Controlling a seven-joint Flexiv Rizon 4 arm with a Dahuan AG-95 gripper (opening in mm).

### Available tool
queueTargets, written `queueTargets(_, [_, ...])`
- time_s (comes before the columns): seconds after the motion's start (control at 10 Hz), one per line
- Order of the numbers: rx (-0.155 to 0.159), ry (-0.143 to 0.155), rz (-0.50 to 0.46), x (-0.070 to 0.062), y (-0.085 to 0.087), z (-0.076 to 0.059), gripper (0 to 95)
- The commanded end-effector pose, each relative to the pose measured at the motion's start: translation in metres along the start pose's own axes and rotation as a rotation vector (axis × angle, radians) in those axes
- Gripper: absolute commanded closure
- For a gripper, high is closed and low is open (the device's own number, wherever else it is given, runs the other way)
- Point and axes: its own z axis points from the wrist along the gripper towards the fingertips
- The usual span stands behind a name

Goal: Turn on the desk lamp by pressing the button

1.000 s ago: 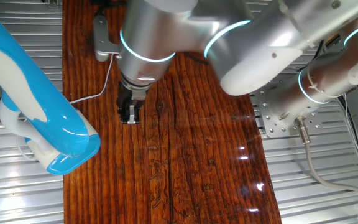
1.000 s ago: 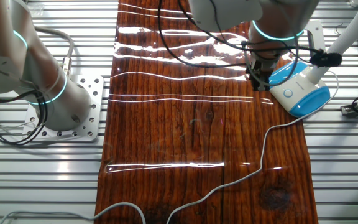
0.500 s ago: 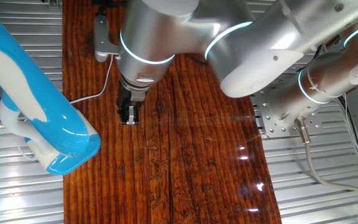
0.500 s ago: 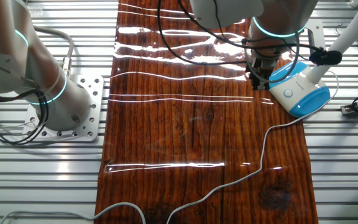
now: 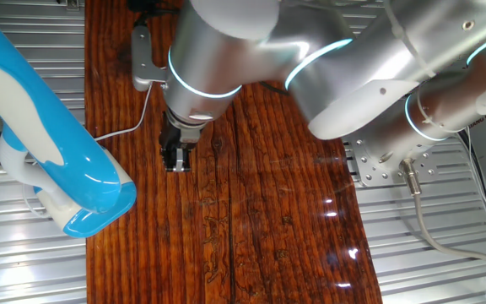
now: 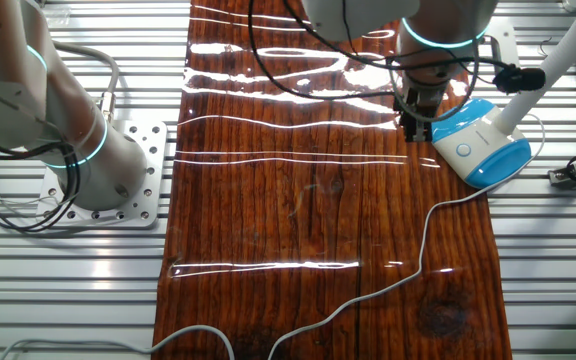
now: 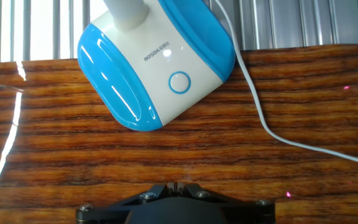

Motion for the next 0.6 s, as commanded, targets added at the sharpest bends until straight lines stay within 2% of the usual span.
queueTargets(0.1, [0.000, -0.028, 0.008, 0.0006, -0.0002, -0.0010, 95.0])
queueTargets(0.6, [0.007, -0.025, 0.054, 0.0006, -0.0002, -0.0010, 95.0])
